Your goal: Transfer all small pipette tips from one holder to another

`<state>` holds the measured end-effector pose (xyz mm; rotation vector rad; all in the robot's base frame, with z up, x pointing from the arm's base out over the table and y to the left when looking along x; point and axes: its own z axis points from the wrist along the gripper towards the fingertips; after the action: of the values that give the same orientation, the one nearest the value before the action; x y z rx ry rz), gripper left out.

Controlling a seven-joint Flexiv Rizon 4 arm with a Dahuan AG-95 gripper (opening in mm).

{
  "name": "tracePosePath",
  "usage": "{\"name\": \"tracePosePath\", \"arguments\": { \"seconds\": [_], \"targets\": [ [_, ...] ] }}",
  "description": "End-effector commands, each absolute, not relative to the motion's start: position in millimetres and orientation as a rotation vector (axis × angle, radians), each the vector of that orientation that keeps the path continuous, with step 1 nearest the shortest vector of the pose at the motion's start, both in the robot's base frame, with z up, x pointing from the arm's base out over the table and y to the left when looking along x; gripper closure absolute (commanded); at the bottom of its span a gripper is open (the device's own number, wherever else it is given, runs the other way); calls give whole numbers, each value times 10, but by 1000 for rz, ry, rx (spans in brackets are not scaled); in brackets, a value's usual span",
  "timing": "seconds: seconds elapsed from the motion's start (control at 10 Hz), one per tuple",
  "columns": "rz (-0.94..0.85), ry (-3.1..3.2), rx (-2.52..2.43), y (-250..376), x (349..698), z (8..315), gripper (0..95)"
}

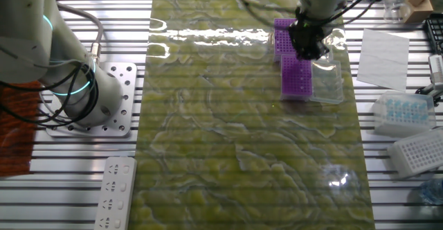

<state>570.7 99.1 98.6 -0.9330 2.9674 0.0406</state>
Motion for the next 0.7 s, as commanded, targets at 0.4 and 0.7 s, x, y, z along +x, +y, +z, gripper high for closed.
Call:
{"name": "tracePosePath", "arguments": {
  "seconds": [0.4, 0.7],
  "targets": [
    [64, 3007, -617, 1750, 5609, 1114, 950],
    [66, 3010, -532, 2081, 5510, 1015, 950]
  ]
}}
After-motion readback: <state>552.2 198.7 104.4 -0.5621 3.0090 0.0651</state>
